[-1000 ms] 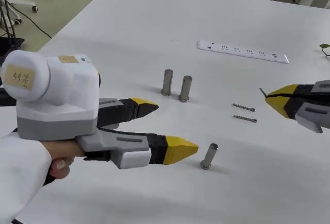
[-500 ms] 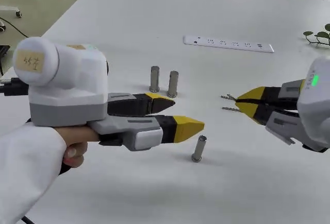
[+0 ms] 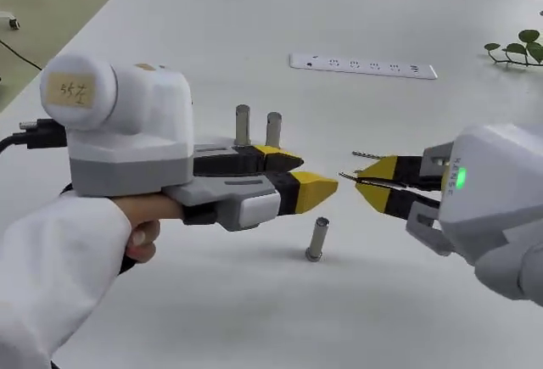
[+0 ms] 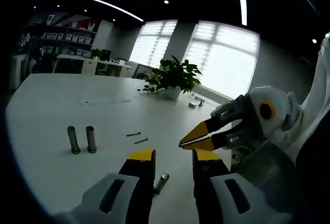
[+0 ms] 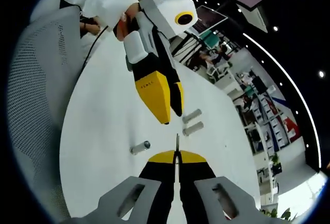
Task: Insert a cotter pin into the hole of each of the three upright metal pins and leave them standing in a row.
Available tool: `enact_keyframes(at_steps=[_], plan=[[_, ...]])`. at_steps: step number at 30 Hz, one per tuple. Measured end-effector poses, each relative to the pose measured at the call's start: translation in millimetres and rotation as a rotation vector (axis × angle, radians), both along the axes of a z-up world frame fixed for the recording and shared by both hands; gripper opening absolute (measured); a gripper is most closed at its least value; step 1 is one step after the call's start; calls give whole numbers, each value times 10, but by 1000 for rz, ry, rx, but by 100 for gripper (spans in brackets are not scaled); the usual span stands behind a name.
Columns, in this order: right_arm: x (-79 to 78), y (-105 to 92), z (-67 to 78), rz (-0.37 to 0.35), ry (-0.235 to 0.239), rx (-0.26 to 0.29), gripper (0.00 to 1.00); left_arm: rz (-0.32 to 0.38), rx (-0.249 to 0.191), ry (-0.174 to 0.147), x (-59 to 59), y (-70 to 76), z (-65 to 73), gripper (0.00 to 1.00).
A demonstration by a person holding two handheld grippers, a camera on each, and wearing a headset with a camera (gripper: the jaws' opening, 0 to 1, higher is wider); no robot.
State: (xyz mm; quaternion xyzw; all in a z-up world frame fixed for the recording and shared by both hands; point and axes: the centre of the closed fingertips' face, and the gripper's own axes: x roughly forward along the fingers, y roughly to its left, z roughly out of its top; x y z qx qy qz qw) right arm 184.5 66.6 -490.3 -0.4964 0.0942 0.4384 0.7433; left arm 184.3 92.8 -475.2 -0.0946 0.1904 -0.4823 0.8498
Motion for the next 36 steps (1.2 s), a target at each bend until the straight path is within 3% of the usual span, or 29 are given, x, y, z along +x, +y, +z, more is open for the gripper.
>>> enact_keyframes(at_steps=[3,17,23,26,30,36], plan=[[-32,41,12,15,-10,-7,0,-10,-2,-16,-11,-35,18,22],[-94,184,66,71,-54,-39,0,-48,-11,-6,-68,-103,27,10],[-83,197,72,72,-62,-46,0,-52,-15,6,-84,-98,19,4],[-87,208,75,73,-49,-34,0,-47,-30,31,-78,-82,17,3],[-90,223,87,80,-54,-33,0,-48,-31,33,-67,-72,19,0],[-101,239,90,91,-58,-35,0,-64,-37,56,-77,-59,16,0]])
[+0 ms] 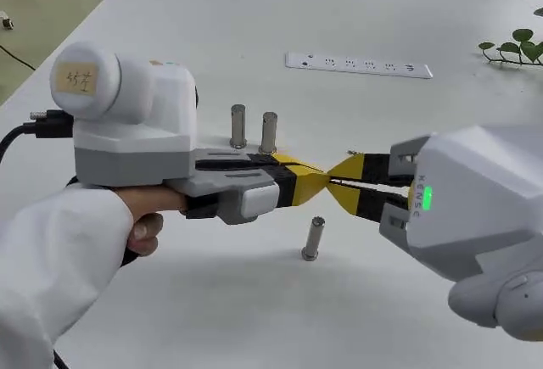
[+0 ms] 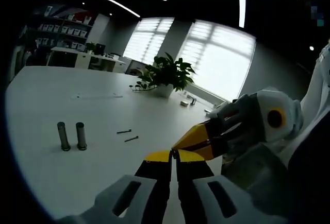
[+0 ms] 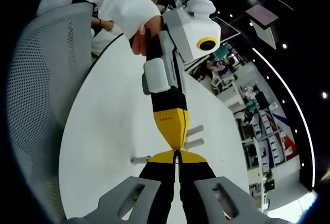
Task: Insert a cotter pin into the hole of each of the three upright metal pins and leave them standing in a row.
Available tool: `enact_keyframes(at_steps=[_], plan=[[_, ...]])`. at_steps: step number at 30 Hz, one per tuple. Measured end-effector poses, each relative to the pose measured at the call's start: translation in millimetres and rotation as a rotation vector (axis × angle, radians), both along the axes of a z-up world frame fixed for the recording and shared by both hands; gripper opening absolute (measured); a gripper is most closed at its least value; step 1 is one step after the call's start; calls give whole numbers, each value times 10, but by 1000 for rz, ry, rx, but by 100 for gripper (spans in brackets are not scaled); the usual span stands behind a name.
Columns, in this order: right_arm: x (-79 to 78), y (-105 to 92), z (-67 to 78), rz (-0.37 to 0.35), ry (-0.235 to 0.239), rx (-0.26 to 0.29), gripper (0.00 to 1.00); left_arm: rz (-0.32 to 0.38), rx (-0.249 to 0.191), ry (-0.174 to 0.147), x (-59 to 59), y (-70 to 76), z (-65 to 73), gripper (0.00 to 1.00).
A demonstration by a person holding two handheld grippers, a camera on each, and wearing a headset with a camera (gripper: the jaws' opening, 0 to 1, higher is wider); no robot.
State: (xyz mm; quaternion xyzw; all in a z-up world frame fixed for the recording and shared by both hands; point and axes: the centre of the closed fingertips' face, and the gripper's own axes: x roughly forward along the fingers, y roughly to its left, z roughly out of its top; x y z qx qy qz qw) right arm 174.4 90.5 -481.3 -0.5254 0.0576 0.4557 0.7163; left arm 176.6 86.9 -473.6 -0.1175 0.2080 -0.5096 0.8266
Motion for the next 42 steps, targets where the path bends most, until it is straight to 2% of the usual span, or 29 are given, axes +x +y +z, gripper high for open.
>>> enact_keyframes(at_steps=[2,5,8,11,12,13,14,16,20,23,28,30,31,34,37,39,40,41,42], plan=[[-10,7,-5,4,2,0,0,-6,0,3,-8,3,-7,0],[-22,15,-11,11,2,-5,0,-19,15,-21,-17,8,-14,0],[-34,32,-24,20,-2,-12,0,-13,22,9,-17,22,-30,0],[-32,37,-18,23,-3,-11,0,-9,33,0,-13,29,-25,0],[-28,40,-18,23,0,-7,0,0,24,17,-5,35,-25,0],[-25,40,-12,22,1,-1,0,22,-5,69,-1,36,-20,0],[-23,41,-8,25,-1,0,0,30,-20,95,4,41,-18,0],[-23,52,5,40,-2,8,0,22,-14,72,8,58,-16,0],[-31,51,-21,46,12,15,0,24,0,59,-5,63,-16,0],[-18,30,-36,33,19,12,0,19,-9,58,-27,63,4,0],[12,-31,-47,4,44,28,6,12,7,46,-48,81,-15,0],[-8,-61,-88,-21,108,56,9,14,3,38,-52,90,3,0],[-12,-60,-86,-34,137,87,10,11,-2,31,-57,90,23,0],[-36,-71,-90,-77,279,203,14,-9,0,-24,-80,84,88,0],[-27,-107,-89,-111,385,278,16,-26,15,-63,-110,80,100,0],[-56,-118,-88,-126,486,337,17,-38,30,-86,-126,80,89,0],[-57,-115,-73,-126,508,362,17,-52,43,-102,-143,79,75,0],[-95,-111,-74,-120,566,383,17,-64,36,-109,-165,68,86,0],[-83,-129,-82,-124,587,396,16,-74,29,-119,-184,58,106,0]])
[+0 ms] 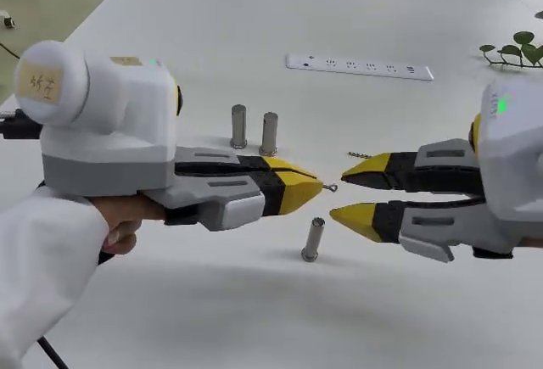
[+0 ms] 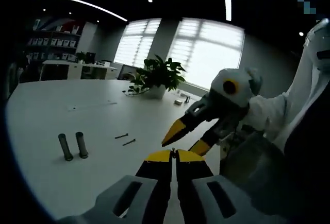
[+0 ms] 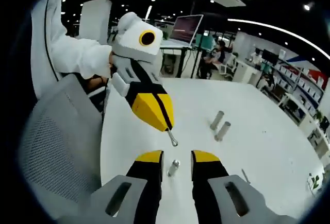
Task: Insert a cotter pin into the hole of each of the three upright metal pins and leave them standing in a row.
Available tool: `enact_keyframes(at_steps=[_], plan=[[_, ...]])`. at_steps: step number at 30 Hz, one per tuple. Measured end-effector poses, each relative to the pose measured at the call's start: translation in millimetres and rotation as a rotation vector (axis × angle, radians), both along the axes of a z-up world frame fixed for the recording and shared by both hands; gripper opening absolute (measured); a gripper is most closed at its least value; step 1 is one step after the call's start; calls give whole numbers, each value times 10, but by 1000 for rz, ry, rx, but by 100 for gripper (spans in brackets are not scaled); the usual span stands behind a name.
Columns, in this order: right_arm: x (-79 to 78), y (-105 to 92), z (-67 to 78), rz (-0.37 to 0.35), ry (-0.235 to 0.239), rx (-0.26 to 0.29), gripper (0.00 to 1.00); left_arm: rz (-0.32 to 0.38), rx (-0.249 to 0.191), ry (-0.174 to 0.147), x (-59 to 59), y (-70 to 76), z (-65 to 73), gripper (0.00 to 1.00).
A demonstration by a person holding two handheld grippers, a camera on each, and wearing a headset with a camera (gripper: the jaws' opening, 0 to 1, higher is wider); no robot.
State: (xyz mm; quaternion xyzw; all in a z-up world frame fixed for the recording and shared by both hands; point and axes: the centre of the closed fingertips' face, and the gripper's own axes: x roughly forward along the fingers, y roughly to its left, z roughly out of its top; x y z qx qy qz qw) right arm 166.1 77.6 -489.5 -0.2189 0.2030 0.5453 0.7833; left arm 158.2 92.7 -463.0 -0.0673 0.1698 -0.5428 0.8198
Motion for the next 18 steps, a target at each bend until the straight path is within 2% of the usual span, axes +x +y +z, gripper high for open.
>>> enact_keyframes(at_steps=[1,2,3,4,6,9,13,14,18], plan=[[27,-17,2,0,7,16,16,-4,2,-5,-6,-3,4,0],[24,-19,2,2,15,20,15,-25,18,-50,-23,-9,17,0],[-25,-15,-7,7,53,26,14,-33,24,-64,-31,-12,18,0],[-18,-10,11,12,55,43,10,-44,29,-78,-54,-22,24,0],[-43,-1,21,17,52,43,6,-56,31,-81,-78,-30,27,0],[-122,38,28,45,71,52,7,-90,60,-122,-125,-44,-2,0],[-196,74,7,78,79,40,9,-107,92,-153,-152,-59,-22,0],[-211,85,1,83,74,36,9,-109,96,-169,-144,-65,-12,0],[-240,104,-6,95,84,37,7,-126,94,-187,-163,-69,2,0]])
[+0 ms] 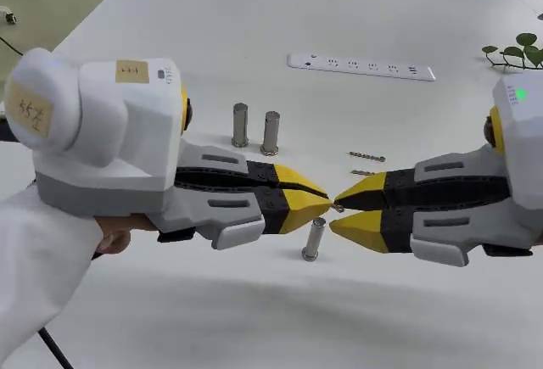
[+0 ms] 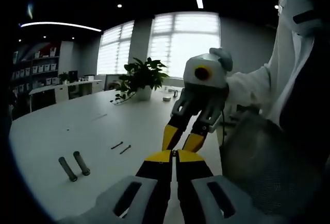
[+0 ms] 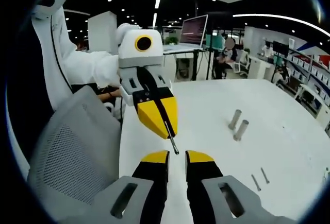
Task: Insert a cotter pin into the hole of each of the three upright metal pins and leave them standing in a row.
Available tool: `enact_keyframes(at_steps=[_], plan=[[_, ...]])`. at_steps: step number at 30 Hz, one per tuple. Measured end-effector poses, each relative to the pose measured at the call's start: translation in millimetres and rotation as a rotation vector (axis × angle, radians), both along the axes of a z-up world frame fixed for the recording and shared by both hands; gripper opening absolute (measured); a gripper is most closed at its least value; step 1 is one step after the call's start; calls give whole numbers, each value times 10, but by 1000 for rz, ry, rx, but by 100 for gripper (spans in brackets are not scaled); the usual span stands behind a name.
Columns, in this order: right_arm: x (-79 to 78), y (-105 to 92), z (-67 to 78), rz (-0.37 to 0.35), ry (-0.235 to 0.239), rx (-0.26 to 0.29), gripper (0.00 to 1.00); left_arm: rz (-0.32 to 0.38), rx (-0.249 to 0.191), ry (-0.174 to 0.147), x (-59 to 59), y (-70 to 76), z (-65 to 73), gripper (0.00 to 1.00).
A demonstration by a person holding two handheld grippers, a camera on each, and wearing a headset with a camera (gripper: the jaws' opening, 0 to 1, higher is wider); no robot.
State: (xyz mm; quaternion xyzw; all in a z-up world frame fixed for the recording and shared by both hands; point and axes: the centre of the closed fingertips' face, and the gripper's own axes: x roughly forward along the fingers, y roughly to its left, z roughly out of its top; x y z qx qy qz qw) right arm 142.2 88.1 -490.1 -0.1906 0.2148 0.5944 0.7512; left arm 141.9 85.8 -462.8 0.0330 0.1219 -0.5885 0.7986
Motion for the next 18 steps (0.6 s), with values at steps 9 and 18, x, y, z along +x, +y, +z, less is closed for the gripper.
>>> enact_keyframes(at_steps=[9,18], plan=[[-56,42,-2,23,10,2,0,-25,13,-18,-18,-6,-16,0],[-108,0,-19,65,9,-23,0,-60,40,-35,-74,-14,-73,0]])
